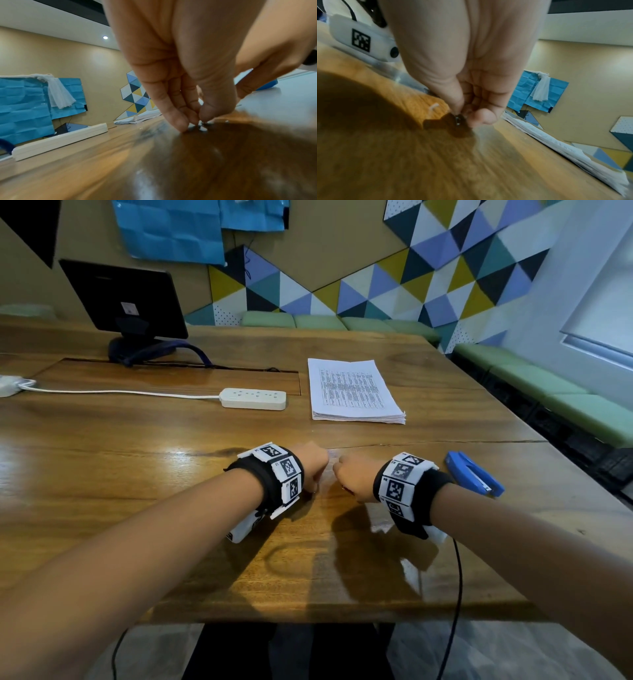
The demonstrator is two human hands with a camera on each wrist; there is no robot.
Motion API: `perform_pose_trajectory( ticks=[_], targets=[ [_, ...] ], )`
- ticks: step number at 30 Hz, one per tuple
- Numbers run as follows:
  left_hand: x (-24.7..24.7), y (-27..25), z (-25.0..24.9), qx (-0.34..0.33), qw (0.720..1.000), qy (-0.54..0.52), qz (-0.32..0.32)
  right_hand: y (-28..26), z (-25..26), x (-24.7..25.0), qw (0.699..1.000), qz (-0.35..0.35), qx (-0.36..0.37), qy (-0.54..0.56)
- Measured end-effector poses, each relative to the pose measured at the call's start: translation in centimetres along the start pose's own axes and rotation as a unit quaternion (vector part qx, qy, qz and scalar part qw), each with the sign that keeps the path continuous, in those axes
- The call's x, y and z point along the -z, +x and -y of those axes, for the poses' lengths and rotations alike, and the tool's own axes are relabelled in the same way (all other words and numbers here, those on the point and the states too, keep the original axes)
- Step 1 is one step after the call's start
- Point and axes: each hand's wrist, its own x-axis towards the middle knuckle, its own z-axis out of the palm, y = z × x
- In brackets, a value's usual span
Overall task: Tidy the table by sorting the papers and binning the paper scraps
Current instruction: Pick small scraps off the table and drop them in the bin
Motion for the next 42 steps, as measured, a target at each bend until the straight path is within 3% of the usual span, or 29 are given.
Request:
perform_pose_trajectory(
  ticks=[10, 20, 28, 33, 36, 42],
  targets=[
    [-0.6, -1.5, 1.3, -0.013, 0.985, -0.151, -0.079, -2.2, -2.6, -2.2, 0.965, -0.085, -0.021, 0.246],
    [-0.1, -1.9, -2.4, -0.077, 0.955, -0.263, -0.117, -7.6, -4.4, -4.6, 0.887, -0.158, -0.035, 0.432],
    [0.3, -0.9, -8.8, -0.173, 0.913, -0.364, -0.066, -13.8, -5.9, -8.3, 0.834, -0.169, -0.002, 0.525],
    [0.0, -1.5, -14.5, -0.258, 0.881, -0.397, -0.023, -19.4, -6.4, -12.6, 0.747, -0.137, -0.009, 0.650],
    [-0.5, -1.3, -17.8, -0.289, 0.876, -0.385, 0.006, -22.5, -6.5, -15.6, 0.705, -0.114, -0.024, 0.699],
    [-2.8, -0.5, -24.8, -0.349, 0.867, -0.354, 0.046, -25.7, -6.0, -22.7, 0.705, -0.080, -0.094, 0.698]
  ],
)
